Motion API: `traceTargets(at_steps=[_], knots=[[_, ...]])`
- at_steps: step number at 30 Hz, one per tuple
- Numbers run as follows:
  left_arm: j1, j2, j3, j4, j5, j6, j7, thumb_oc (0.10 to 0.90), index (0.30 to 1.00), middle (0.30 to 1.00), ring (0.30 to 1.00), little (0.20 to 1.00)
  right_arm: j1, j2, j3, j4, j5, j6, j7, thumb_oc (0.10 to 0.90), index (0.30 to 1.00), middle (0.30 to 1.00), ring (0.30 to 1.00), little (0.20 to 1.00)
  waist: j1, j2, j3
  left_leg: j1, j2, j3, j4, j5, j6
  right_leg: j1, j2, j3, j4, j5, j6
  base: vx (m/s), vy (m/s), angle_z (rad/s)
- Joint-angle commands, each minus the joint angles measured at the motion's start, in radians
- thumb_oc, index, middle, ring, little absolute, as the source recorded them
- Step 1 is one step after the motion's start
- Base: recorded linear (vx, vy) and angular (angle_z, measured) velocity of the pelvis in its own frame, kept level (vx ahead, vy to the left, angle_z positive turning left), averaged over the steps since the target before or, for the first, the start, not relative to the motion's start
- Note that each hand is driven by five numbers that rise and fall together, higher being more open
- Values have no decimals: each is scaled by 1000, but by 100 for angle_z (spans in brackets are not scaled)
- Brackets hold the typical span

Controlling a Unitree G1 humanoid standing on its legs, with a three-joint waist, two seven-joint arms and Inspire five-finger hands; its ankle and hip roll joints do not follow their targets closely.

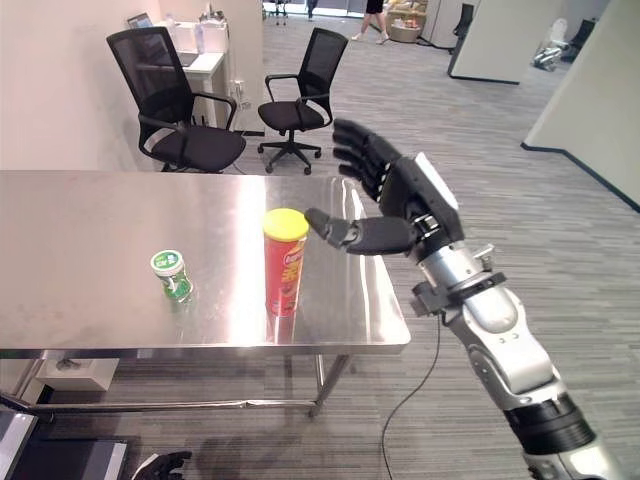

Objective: Put the goods on the table back onto the shelves and tidy them up.

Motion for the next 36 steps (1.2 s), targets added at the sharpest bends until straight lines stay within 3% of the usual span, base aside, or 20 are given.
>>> traceTargets(at_steps=[1, 13, 22, 36], knots=[[24, -53, -69, 52, -4, -2, -19, 800, 900, 900, 900, 900, -150, -37, -35, -28, 19, -65, -9, 800, 900, 900, 900, 900, 56, 5, -46, -57, 78, -34, 3, -28, -35, -1, -71, 8, 55, -25, 57, 3, -2, 13], [27, -49, -75, 42, -15, -2, -18, 800, 900, 900, 900, 900, -208, 9, 41, -2, 57, -57, 10, 800, 900, 900, 900, 900, 71, 1, -45, -56, 76, -42, 3, -30, -32, 2, -67, 5, 58, -32, 53, 1, 0, 3], [27, -45, -74, 35, -22, -6, -16, 800, 900, 900, 900, 900, -210, 36, 55, 59, -16, -44, -12, 800, 900, 900, 900, 900, 80, 3, -41, -58, 72, -47, 3, -30, -27, 5, -69, -2, 60, -33, 50, 0, 0, 0], [24, -37, -84, 18, -27, -9, -12, 800, 900, 900, 900, 900, -213, 77, 93, 103, -28, -31, -11, 800, 900, 900, 900, 900, 87, 2, -35, -58, 70, -54, 3, -32, -24, 6, -68, -5, 61, -36, 48, 0, 0, 0]])
